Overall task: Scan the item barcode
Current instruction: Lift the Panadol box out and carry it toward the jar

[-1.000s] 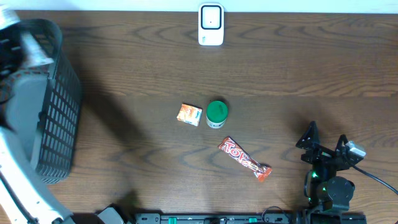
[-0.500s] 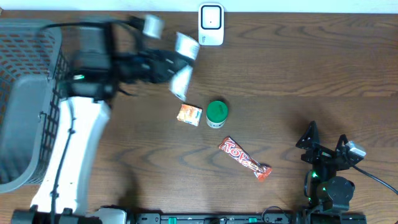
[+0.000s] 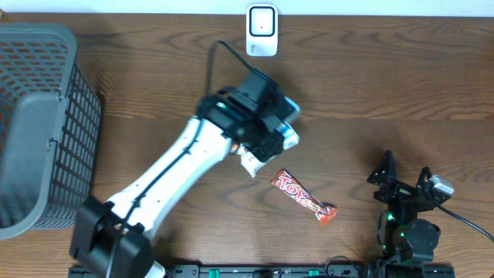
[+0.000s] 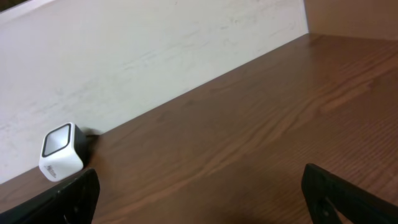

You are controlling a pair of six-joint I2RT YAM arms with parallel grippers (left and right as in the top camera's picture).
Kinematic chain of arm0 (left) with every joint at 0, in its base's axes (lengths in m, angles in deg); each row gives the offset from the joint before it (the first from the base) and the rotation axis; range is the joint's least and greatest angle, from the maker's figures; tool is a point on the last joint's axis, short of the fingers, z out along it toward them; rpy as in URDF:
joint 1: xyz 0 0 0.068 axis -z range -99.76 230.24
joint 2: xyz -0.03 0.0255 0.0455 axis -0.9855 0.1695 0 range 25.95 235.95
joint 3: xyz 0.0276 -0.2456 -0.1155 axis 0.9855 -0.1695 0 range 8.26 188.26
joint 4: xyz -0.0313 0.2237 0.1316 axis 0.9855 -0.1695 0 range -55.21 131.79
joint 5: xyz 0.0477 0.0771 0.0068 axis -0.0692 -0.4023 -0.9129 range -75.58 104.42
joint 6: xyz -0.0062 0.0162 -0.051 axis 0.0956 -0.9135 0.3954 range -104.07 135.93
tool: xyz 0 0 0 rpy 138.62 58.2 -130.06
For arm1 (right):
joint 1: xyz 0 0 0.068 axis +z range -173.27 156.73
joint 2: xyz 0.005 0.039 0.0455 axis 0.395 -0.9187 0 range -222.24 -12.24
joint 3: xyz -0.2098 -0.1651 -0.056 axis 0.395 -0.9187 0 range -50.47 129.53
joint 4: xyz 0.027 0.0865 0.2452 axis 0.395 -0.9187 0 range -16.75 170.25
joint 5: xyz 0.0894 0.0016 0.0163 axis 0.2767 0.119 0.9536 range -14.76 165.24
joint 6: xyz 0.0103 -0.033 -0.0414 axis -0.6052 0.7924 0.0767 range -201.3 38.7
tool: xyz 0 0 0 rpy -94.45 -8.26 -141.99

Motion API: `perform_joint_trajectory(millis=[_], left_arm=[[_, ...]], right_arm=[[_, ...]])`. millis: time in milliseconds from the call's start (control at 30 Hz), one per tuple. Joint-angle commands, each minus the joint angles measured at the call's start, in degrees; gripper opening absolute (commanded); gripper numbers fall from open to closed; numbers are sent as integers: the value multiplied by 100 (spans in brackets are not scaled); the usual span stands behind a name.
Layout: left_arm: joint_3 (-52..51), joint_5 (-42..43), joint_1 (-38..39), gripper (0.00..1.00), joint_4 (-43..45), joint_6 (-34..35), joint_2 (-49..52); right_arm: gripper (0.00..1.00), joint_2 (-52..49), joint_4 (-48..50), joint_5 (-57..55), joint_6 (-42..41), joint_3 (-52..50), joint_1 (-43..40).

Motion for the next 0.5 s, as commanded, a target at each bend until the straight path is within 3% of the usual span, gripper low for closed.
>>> perform_joint_trajectory(millis=[0,467], left_arm=[[101,-393,492,39,262,-313,334],[101,-282,1178,39,1692,-332,1272]], right_arm=[[99,31,-9,-52,-50,-9,44],[99,31,-9,-55,-50,-9,44]])
